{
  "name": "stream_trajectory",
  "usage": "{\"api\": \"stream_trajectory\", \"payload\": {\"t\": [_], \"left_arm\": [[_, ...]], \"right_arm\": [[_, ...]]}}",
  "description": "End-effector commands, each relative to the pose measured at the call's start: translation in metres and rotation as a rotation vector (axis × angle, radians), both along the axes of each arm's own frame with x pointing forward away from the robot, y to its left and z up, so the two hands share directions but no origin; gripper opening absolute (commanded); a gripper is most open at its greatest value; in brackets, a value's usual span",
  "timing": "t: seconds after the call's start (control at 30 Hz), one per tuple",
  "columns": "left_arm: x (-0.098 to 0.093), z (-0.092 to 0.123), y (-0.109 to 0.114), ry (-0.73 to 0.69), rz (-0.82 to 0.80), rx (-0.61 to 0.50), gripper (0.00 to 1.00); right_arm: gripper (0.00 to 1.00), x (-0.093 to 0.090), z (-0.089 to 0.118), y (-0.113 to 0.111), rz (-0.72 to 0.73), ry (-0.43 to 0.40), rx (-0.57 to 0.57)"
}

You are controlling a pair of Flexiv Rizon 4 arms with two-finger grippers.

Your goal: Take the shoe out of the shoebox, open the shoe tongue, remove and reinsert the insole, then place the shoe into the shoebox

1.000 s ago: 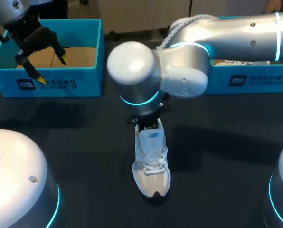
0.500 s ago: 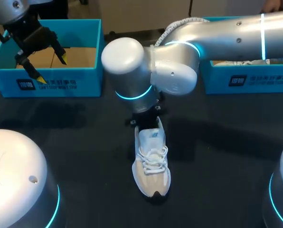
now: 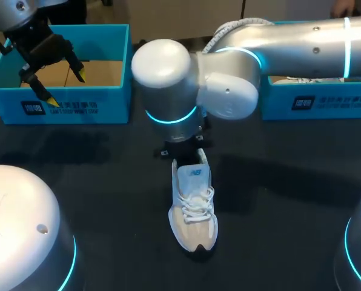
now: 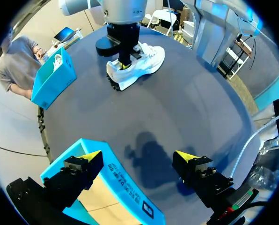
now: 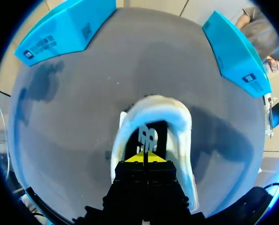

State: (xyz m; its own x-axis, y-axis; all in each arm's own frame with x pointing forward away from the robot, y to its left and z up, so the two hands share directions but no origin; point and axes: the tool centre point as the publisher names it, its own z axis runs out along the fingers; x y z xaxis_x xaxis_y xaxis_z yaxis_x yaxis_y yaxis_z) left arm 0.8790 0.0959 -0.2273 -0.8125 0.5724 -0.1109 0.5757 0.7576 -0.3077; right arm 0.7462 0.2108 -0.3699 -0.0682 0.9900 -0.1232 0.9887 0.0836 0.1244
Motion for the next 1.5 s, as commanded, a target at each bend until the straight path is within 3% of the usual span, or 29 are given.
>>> {"api": "stream_trajectory", "payload": {"t": [0.03, 0.17, 0.43, 0.53, 0.77, 0.9, 0.93, 1.0, 1.27, 1.43, 1.5], "left_arm": [[0.0, 0.0, 0.0, 0.0, -0.001, 0.003, 1.0], [0.0, 0.0, 0.0, 0.0, -0.001, 0.003, 1.0], [0.0, 0.0, 0.0, 0.0, -0.001, 0.003, 1.0], [0.0, 0.0, 0.0, 0.0, -0.001, 0.003, 1.0], [0.0, 0.0, 0.0, 0.0, -0.001, 0.003, 1.0], [0.0, 0.0, 0.0, 0.0, -0.001, 0.003, 1.0], [0.0, 0.0, 0.0, 0.0, -0.001, 0.003, 1.0], [0.0, 0.0, 0.0, 0.0, -0.001, 0.003, 1.0], [0.0, 0.0, 0.0, 0.0, -0.001, 0.003, 1.0], [0.0, 0.0, 0.0, 0.0, -0.001, 0.003, 1.0], [0.0, 0.0, 0.0, 0.0, -0.001, 0.003, 1.0]], "right_arm": [[0.0, 0.004, -0.019, -0.011, 0.0, 0.043, 0.076], [0.0, 0.004, -0.022, -0.012, 0.003, 0.055, 0.11], [0.0, 0.0, -0.004, -0.009, 0.007, 0.05, 0.141], [0.0, -0.006, 0.012, -0.008, -0.004, 0.045, 0.156], [0.0, -0.009, 0.025, -0.011, 0.008, 0.124, 0.159], [0.17, -0.009, 0.022, -0.013, 0.03, 0.167, 0.162], [0.32, -0.009, 0.02, -0.012, 0.039, 0.171, 0.149], [0.42, -0.011, 0.018, -0.01, 0.044, 0.176, 0.137], [0.5, -0.021, 0.014, -0.009, 0.027, 0.176, 0.151], [0.76, -0.027, 0.012, -0.008, 0.01, 0.175, 0.158], [0.94, -0.031, 0.014, -0.007, 0.003, 0.168, 0.151]]}}
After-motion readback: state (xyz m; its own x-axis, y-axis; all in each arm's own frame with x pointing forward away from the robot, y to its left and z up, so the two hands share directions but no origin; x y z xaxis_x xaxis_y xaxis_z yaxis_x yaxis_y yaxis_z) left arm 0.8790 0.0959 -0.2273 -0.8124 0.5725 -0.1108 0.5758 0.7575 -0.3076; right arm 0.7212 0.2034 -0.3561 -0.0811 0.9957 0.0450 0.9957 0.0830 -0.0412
